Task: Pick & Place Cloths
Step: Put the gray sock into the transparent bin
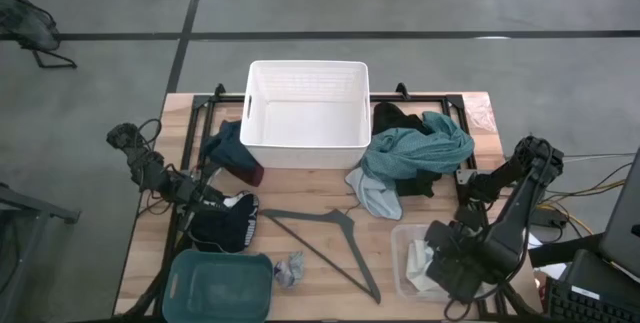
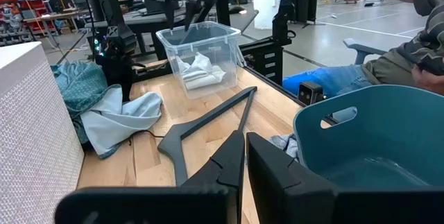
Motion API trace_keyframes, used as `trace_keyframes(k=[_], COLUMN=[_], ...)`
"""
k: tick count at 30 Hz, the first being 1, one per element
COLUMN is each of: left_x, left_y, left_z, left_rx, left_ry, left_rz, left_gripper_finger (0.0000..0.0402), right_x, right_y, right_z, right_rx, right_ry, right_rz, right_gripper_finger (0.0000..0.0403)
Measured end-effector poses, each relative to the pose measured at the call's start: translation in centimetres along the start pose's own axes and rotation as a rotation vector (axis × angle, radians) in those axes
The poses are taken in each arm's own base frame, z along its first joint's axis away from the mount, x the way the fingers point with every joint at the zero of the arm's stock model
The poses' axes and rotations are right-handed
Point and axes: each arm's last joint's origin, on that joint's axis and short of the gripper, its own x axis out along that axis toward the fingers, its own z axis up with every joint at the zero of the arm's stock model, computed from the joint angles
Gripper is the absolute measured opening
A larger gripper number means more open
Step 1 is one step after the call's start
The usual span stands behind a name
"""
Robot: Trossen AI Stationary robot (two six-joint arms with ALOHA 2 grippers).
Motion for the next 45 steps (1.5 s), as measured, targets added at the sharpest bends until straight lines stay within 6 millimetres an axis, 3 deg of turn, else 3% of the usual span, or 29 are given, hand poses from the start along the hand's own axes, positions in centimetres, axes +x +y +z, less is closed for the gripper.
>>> trace_keyframes(k=[9,23,38,45], left_x=[0.0,0.0,0.0,0.0], left_y=[0.0,0.0,0.0,0.0], left_z=[0.0,0.0,0.0,0.0], left_rx=[0.0,0.0,0.0,0.0], left_ry=[0.0,0.0,0.0,0.0], left_rz=[0.0,0.0,0.0,0.0], left_gripper_finger=[0.0023,0.0023,0.0023,0.0023], right_x=[-1.3,-1.0,-0.8,1.0], right_y=[0.2,1.4,2.8,4.8], right_z=[0.7,2.9,7.4,9.3], right_rx=[-0.003,-0.052,-0.184,-0.283], right_ry=[-0.143,-0.197,-0.328,-0.381], right_rz=[0.049,0.149,0.295,0.302], right_gripper_finger=[0.0233,0.0298,0.0314,0.0295])
